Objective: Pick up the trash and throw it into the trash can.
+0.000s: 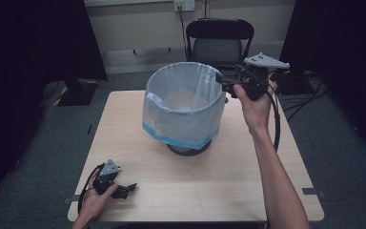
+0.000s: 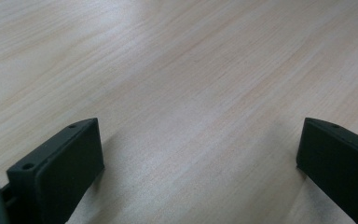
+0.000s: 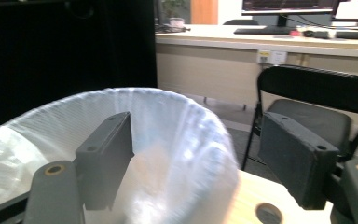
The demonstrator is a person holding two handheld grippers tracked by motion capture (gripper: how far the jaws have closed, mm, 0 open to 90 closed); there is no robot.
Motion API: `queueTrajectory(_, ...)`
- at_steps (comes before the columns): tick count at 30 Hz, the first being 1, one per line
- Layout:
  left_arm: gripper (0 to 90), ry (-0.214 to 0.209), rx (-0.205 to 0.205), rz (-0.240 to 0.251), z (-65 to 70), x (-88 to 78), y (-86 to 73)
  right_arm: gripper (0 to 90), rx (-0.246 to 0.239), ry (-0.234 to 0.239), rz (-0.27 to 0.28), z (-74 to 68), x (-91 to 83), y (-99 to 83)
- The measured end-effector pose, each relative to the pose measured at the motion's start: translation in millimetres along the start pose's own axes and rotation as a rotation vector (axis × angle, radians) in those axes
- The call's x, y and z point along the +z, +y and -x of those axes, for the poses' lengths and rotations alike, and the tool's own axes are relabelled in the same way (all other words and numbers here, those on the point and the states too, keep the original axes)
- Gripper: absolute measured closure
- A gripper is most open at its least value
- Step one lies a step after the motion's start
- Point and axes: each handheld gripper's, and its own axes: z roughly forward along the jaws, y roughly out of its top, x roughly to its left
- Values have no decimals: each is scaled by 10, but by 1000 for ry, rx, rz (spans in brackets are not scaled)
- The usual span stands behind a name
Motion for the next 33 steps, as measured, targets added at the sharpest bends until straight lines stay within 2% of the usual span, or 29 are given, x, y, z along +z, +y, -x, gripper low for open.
queueTrajectory(5, 0, 0, 0, 0, 0, 0, 0, 258, 24, -21, -9, 150, -103, -67)
queueTrajectory(11, 0, 0, 0, 0, 0, 0, 0, 263, 23, -64, -21, 216, -229, -176)
queueTrajectory(14, 0, 1, -1, 0, 0, 0, 0, 262, 24, -77, -55, 247, -273, -245)
queueTrajectory(19, 0, 0, 0, 0, 0, 0, 0, 262, 24, -99, -80, 309, -354, -387)
queueTrajectory(24, 0, 1, -1, 0, 1, 0, 0, 261, 18, -101, -107, 315, -412, -543)
queueTrajectory(27, 0, 1, -2, 0, 1, 0, 0, 254, 26, -82, -139, 297, -453, -621)
queueTrajectory(32, 0, 1, -1, 0, 1, 0, 0, 246, 19, -87, -150, 255, -519, -741)
queueTrajectory(33, 0, 2, -1, -1, 1, 0, 0, 241, 15, -91, -165, 248, -549, -825)
